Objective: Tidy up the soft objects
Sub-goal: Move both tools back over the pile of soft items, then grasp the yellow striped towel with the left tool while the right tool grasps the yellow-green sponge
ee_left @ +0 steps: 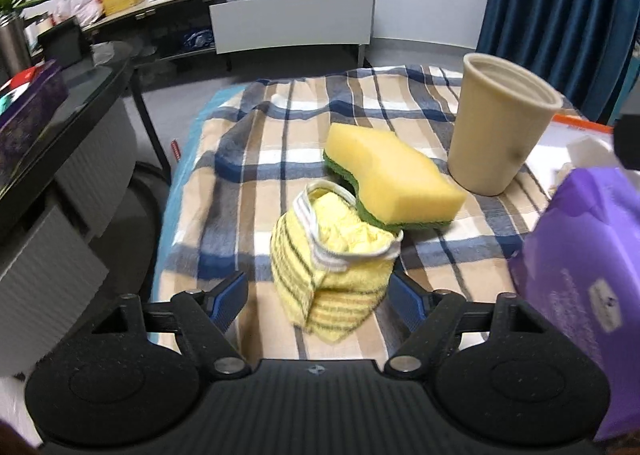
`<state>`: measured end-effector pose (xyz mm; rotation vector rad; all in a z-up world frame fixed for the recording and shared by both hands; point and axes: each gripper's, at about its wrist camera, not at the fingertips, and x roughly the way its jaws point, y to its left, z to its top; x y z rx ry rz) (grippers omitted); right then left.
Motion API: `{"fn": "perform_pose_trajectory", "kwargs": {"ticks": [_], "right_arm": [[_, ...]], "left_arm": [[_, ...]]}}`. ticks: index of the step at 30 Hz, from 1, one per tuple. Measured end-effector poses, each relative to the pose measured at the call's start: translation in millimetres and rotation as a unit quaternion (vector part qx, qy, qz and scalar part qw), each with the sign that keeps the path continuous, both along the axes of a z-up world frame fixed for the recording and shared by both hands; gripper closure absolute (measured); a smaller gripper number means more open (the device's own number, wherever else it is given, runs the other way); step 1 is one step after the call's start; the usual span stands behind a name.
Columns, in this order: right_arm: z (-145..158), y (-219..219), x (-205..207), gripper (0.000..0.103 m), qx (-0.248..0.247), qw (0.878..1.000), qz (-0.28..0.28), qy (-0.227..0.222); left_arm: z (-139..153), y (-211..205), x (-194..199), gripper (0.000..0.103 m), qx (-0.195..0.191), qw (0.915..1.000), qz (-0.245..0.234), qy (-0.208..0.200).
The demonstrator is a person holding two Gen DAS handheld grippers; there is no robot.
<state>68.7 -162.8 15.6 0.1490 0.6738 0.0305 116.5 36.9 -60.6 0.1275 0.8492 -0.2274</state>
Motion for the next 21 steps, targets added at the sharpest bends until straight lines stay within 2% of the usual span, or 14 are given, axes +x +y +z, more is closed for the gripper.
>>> {"fn": "perform_pose_trajectory", "kwargs": {"ticks": [4, 5, 6, 8, 9, 14, 17, 21], "right_arm": [[-5, 6, 7, 0.033, -0.006, 1.000, 0.000, 0.011], [-6, 7, 10, 0.033, -0.007, 1.000, 0.001, 0.015], [-9, 10, 14, 0.033, -0.007, 1.000, 0.001, 0.019], [-13, 17, 21, 0.033, -0.010, 1.000, 0.002, 0.028], [-15, 19, 23, 0.033, -0.011, 0.999, 0.004, 0.030], [-24, 40, 39, 0.031, -0.024, 0.999, 0.014, 0.044], [-28, 54, 49, 0.030, -0.040, 0.998, 0.021, 0.051], [-27, 64, 61, 0.027, -0.072, 0.996, 0.027, 0.045]], "left_arm": [[-8, 1, 13, 0.026, -0.013, 0.9998, -0.015, -0.004], [-9, 2, 15, 0.036, -0.020, 0.9996, -0.021, -0.004], [-10, 2, 15, 0.050, -0.027, 0.9993, -0.027, -0.002], [-11, 4, 14, 0.060, -0.040, 0.9986, -0.036, -0.006], [-11, 6, 15, 0.070, -0.046, 0.9981, -0.040, -0.010], [-3, 28, 16, 0.075, -0.103, 0.9934, -0.042, -0.026], [1, 34, 22, 0.075, -0.120, 0.9913, -0.045, -0.029], [1, 42, 33, 0.075, -0.130, 0.9909, -0.025, -0.025]]}}
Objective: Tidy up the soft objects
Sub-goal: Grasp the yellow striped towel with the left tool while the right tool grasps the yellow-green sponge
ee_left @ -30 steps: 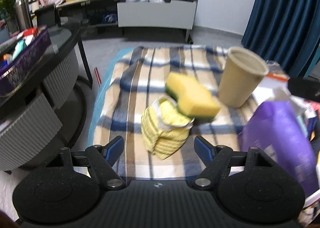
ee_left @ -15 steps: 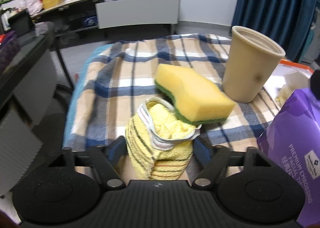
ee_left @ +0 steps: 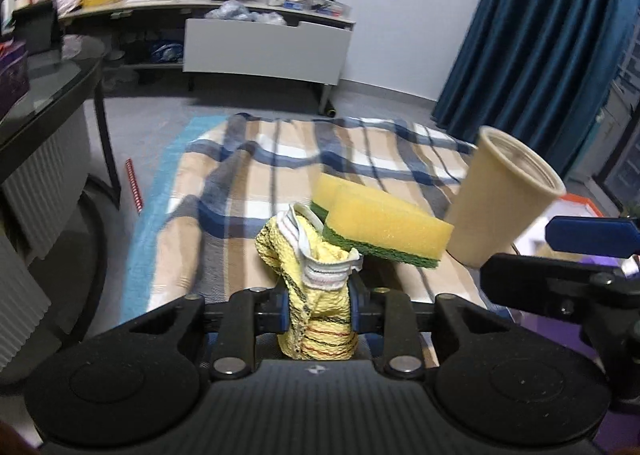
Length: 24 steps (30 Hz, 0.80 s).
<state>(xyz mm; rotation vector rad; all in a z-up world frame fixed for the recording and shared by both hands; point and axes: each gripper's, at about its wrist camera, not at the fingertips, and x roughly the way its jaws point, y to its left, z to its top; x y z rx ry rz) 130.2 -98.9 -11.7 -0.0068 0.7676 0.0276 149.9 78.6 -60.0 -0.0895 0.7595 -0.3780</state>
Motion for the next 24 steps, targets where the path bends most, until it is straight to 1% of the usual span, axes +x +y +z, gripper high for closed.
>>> {"fn": "perform_pose_trajectory", "kwargs": {"ticks": [2, 5, 8, 9, 11, 14, 15, 17, 19, 21, 22, 24], "right_arm": [[1, 4, 6, 0.027, -0.025, 1.000, 0.005, 0.000], [-2, 9, 13, 0.027, -0.045, 0.999, 0.020, 0.000], [-7, 17, 23, 0.027, -0.084, 0.995, 0.050, 0.009], [-8, 19, 27, 0.027, -0.099, 0.993, 0.059, 0.004], [-11, 21, 35, 0.027, -0.122, 0.990, 0.073, 0.009], [-17, 28, 48, 0.027, -0.159, 0.981, 0.105, 0.014], [-20, 31, 53, 0.027, -0.175, 0.977, 0.120, 0.019], [-28, 39, 60, 0.026, -0.190, 0.969, 0.152, 0.032], [-34, 45, 64, 0.026, -0.205, 0.962, 0.177, 0.038], [-40, 49, 69, 0.027, -0.209, 0.958, 0.192, 0.034], [-41, 50, 72, 0.027, -0.209, 0.958, 0.196, 0.032], [-41, 50, 78, 0.032, -0.208, 0.957, 0.201, 0.027]], "left_arm": [[2, 6, 4, 0.075, -0.021, 0.9998, 0.005, 0.004], [3, 12, 13, 0.075, -0.035, 0.9993, 0.008, 0.012], [1, 15, 20, 0.075, -0.048, 0.9985, 0.018, 0.020], [1, 16, 21, 0.075, -0.049, 0.9984, 0.019, 0.020], [2, 16, 21, 0.075, -0.045, 0.9986, 0.021, 0.018], [1, 19, 21, 0.076, -0.059, 0.9977, 0.021, 0.025], [1, 21, 23, 0.075, -0.059, 0.9975, 0.028, 0.028], [-1, 24, 26, 0.075, -0.073, 0.9963, 0.029, 0.033], [0, 24, 26, 0.076, -0.073, 0.9963, 0.030, 0.033], [2, 25, 26, 0.075, -0.071, 0.9964, 0.036, 0.029], [2, 27, 27, 0.075, -0.077, 0.9958, 0.038, 0.030], [3, 32, 29, 0.075, -0.088, 0.9947, 0.044, 0.032]]}}
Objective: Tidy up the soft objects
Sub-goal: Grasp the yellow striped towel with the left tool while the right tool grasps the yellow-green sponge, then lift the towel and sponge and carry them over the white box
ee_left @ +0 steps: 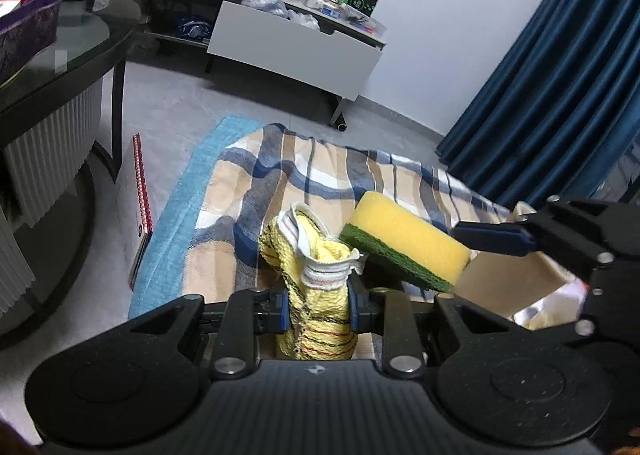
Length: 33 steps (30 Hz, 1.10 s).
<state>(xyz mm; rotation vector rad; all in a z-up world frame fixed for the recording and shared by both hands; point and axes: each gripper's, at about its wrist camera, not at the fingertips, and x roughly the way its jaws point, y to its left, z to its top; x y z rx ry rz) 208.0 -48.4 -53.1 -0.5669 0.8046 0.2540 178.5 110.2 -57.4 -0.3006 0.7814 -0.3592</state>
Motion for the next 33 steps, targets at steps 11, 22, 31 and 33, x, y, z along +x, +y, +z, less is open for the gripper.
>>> {"fn": "perform_pose_trajectory", "kwargs": {"ticks": [11, 22, 31, 33], "right_arm": [[16, -30, 13, 0.065, 0.093, 0.994, -0.059, -0.017], [65, -54, -48, 0.065, 0.221, 0.960, -0.157, -0.062], [94, -62, -102, 0.065, 0.249, 0.944, -0.184, -0.111], [96, -68, -111, 0.065, 0.254, 0.941, -0.193, -0.114]], "left_arm": [[6, 3, -1, 0.075, 0.000, 0.9996, 0.028, -0.005], [42, -19, -35, 0.077, 0.036, 0.9981, 0.021, -0.046], [74, -28, -71, 0.077, 0.072, 0.9952, 0.051, -0.043], [80, -33, -77, 0.077, 0.084, 0.9935, 0.060, -0.048]]}}
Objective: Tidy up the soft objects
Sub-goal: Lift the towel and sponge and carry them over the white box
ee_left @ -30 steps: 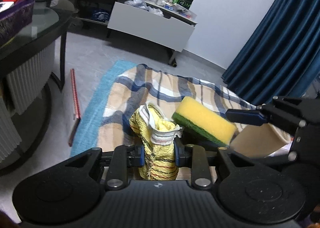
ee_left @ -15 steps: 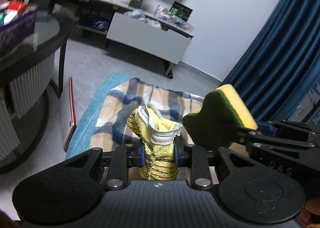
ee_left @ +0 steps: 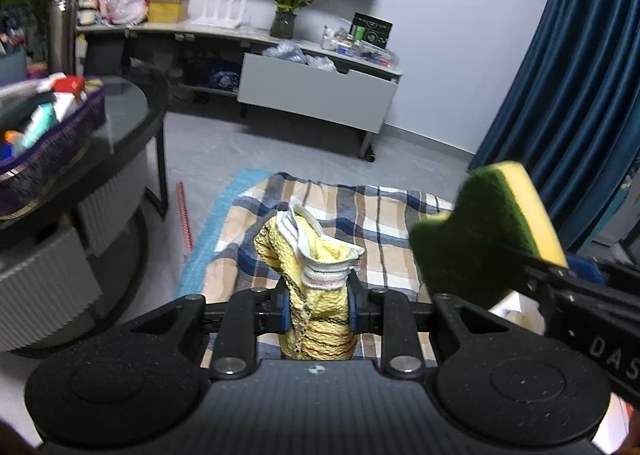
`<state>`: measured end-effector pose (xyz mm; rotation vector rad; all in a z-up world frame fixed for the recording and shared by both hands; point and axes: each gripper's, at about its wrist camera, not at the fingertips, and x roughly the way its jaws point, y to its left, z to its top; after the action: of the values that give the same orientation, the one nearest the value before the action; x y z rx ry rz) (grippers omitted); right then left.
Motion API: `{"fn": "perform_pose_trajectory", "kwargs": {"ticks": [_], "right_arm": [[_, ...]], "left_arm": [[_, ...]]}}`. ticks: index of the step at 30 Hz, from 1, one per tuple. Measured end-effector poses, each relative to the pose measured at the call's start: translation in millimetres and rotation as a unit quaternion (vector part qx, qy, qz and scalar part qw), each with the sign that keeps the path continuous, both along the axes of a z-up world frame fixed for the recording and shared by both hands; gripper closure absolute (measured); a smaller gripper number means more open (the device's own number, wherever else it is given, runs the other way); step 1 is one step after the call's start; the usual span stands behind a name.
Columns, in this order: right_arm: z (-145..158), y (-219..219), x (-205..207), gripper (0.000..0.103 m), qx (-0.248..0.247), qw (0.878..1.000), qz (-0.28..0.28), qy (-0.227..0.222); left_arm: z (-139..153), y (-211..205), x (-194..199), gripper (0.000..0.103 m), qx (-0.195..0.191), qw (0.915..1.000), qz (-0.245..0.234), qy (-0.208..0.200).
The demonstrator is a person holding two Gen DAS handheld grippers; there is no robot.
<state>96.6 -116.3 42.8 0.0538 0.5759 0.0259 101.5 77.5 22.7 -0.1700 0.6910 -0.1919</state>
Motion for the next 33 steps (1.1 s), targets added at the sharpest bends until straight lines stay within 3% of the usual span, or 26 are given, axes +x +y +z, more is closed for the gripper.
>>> {"fn": "perform_pose_trajectory", "kwargs": {"ticks": [17, 33], "right_arm": [[9, -38, -46, 0.065, 0.029, 0.999, -0.023, -0.016], [20, -75, -68, 0.065, 0.035, 0.998, -0.051, -0.035]], "left_arm": [[15, -37, -28, 0.077, 0.033, 0.9994, -0.005, -0.001], [21, -75, -39, 0.077, 0.039, 0.9983, -0.044, -0.002]]}}
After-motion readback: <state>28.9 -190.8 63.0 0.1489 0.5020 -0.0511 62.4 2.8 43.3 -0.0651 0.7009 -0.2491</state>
